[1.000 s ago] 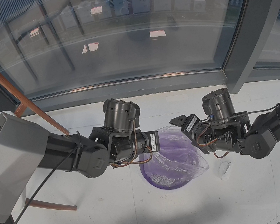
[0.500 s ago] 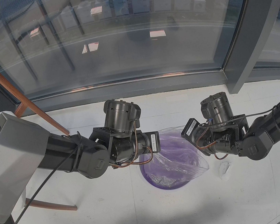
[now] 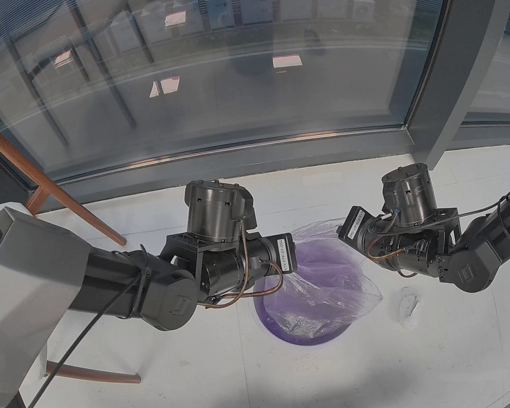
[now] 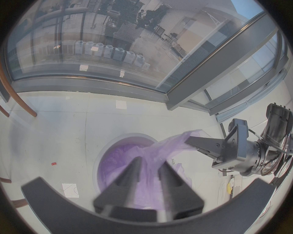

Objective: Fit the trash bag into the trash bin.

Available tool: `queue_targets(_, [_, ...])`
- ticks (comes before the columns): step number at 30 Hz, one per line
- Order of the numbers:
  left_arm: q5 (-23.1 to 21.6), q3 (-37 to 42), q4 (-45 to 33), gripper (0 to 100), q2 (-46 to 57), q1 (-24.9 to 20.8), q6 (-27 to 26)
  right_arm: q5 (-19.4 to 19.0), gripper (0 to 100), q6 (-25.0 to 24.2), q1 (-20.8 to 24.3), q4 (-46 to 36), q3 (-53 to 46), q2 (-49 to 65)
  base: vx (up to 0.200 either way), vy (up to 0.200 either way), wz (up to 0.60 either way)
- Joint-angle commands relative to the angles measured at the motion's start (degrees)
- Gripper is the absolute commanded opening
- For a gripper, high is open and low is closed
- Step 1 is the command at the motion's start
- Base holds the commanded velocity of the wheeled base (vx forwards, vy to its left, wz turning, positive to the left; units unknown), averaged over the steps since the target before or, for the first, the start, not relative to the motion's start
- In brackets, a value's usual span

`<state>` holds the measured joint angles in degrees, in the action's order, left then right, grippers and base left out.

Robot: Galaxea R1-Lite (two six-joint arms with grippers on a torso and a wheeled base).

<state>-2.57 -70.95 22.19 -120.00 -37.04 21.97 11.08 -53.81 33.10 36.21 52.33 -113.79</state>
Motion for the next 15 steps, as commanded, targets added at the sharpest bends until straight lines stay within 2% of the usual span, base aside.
queue_targets(1, [0.2, 0.8, 2.5, 100, 0.6, 0.0, 0.2, 0.0, 0, 0.0, -0.4, 0.4, -0.3, -0.7, 0.000, 0.000, 0.00])
queue_targets(5, [0.0, 3.0, 4.6, 100, 2.1, 0.1, 0.3, 0.1, 0, 0.0, -1.0, 0.4, -0.3, -0.9, 0.000, 0.000, 0.00])
queue_targets(8, [-0.2, 9.8, 6.5, 100, 4.4, -0.2, 0.1, 0.3, 0, -0.2, -1.0, 0.4, -0.3, -1.2, 0.000, 0.000, 0.00])
queue_targets(12, [-0.2, 14.6, 8.8, 100, 5.0, -0.3, -0.2, 0.3, 0, -0.2, -1.1, 0.4, -0.3, -1.5, 0.000, 0.000, 0.00])
queue_targets(15, [0.2, 15.2, 10.2, 100, 4.5, -0.3, -0.1, 0.3, 0, -0.3, -1.1, 0.4, -0.2, -1.6, 0.000, 0.000, 0.00])
